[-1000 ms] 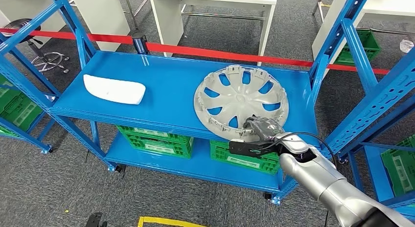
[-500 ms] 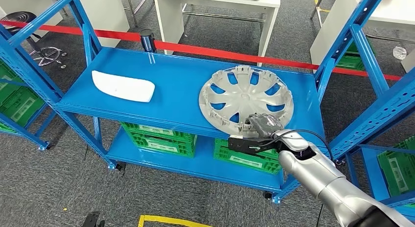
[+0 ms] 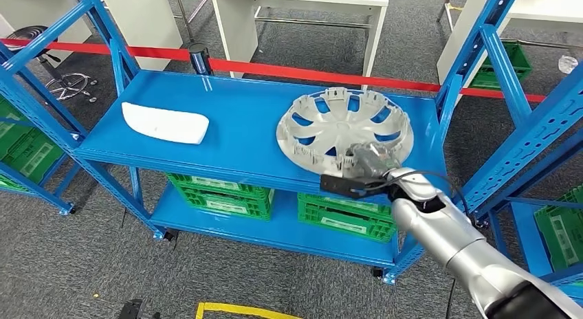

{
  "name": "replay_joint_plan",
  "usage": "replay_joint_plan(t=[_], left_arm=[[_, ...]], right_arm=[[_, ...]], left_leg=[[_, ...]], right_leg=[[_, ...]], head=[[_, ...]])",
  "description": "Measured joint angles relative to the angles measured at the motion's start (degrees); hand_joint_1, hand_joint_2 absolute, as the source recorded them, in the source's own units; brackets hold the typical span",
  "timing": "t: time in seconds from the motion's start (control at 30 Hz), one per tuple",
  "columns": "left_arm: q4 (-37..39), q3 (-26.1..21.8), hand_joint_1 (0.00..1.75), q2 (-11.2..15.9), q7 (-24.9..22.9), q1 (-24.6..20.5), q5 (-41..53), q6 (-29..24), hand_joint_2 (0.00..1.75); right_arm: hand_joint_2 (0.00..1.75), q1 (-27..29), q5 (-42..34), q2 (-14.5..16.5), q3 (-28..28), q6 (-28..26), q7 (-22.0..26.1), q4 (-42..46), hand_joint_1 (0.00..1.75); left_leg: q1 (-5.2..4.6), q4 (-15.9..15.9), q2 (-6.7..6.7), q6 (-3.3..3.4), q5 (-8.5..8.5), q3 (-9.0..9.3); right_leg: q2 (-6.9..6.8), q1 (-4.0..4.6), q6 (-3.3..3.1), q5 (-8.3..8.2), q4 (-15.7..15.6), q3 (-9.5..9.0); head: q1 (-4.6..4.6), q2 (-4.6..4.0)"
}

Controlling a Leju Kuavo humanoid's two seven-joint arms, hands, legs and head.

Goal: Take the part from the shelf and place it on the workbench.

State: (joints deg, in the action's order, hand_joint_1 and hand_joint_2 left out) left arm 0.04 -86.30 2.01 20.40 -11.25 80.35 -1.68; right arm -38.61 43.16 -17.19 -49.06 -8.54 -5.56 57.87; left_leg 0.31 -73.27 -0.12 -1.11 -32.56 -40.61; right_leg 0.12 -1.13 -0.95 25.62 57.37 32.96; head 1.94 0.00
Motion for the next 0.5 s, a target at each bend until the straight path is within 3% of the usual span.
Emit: replay_joint_plan(t=[0.03,0.07,0.13,0.2,0.3,0.37,0.4,0.5], left_arm=[[0.00,0.00,0.00,-0.07,0.12,0.14,-0.01,0.01,1.75],[0.00,-0.01,0.00,-0.13,0.22,0.25,-0.02,0.02,1.75],[0.00,-0.01,0.00,-0.14,0.38,0.32,-0.03,0.02,0.87],[0.00,-0.01,0.00,-0.11,0.47,0.33,-0.04,0.07,0.00],[0.00,-0.01,0.00,-0.07,0.52,0.57,-0.04,0.25,0.00],[0.00,0.00,0.00,-0.08,0.62,0.74,-0.07,0.40,0.00],[0.00,0.01,0.00,-0.08,0.69,0.77,-0.09,0.45,0.00],[0.00,0.01,0.00,-0.11,0.91,0.96,-0.34,0.50,0.00]], right_arm=[[1.75,-0.30,-0.77,-0.01,1.02,-0.69,0.02,0.91,1.75],[1.75,-0.61,-1.55,-0.02,2.12,-1.33,0.06,1.94,1.75],[1.75,-1.34,-3.09,-0.07,4.41,-2.50,0.37,4.13,1.75],[1.75,-2.04,-4.79,-0.21,6.63,-4.00,0.91,6.37,1.75],[1.75,-2.32,-7.58,-0.59,9.59,-6.81,1.79,9.82,1.75],[1.75,-2.26,-10.20,-0.84,11.84,-8.87,2.83,12.51,1.75],[1.75,-2.22,-11.75,-0.90,13.03,-9.75,3.46,13.90,1.75],[1.75,-1.47,-18.12,-0.95,16.35,-10.75,5.54,17.99,1.75]], left_leg=[[0.21,-0.95,0.02,-0.11,0.06,-0.49],[0.37,0.42,0.03,-0.12,1.28,0.09],[0.50,8.10,0.02,0.07,5.42,3.55],[0.29,14.48,0.02,0.45,7.65,6.52],[-0.02,16.26,0.07,1.21,7.66,6.93],[0.01,17.06,0.09,2.02,8.15,7.10],[0.02,17.44,0.10,2.40,8.37,7.22],[-0.19,17.55,0.05,2.90,8.39,7.23]], right_leg=[[0.01,-0.01,0.01,0.00,0.02,0.01],[0.02,-0.03,0.02,0.01,0.04,-0.02],[0.04,-0.06,0.07,0.01,0.04,-0.06],[0.05,0.19,0.29,-0.10,0.09,0.35],[0.02,0.39,1.11,-0.42,-0.02,1.16],[-0.03,0.32,1.36,0.47,1.38,2.14],[-0.04,0.32,1.21,1.66,3.81,3.39],[-0.02,0.26,0.78,5.91,15.49,8.97]], head=[[0.01,0.00],[0.00,0.00],[-0.01,0.00],[-0.01,0.00],[-0.05,0.01],[-0.12,0.01],[-0.17,0.00],[-0.22,0.01]])
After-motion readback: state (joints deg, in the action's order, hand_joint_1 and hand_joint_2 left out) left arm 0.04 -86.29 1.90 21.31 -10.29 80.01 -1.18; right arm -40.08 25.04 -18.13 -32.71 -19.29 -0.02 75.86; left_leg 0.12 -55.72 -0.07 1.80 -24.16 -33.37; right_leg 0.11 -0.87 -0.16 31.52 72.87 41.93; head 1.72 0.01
